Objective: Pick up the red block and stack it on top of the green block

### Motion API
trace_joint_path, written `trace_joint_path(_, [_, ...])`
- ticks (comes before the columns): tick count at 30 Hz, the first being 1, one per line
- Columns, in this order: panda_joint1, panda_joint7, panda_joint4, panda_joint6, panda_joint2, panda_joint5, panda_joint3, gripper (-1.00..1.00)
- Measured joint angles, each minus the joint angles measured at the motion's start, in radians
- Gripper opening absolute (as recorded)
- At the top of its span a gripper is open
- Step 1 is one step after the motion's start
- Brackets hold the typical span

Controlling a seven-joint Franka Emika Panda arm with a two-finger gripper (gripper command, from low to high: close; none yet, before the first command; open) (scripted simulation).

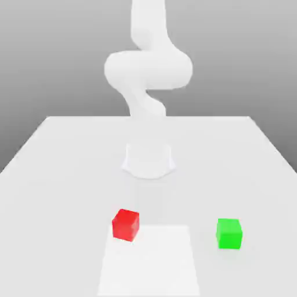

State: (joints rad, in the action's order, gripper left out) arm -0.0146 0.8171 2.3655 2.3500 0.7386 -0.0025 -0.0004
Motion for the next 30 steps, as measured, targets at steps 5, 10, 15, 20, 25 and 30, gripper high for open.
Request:
trace_joint_path(5, [-0.034,0.041,0.154,0.119,-0.150,-0.006,-0.003,0.00])
trace_joint_path(10, [-0.066,0.084,0.310,0.237,-0.300,-0.011,-0.011,0.00])
trace_joint_path(15, [-0.101,0.129,0.482,0.370,-0.473,-0.013,-0.021,0.00])
trace_joint_path(20, [-0.113,0.140,0.550,0.587,-0.753,0.006,-0.035,0.00])
trace_joint_path(25, [-0.131,0.126,0.534,0.714,-0.903,0.026,-0.012,-1.00])
trace_joint_path(30, [-0.134,0.129,0.532,0.729,-0.920,0.024,-0.008,-1.00])
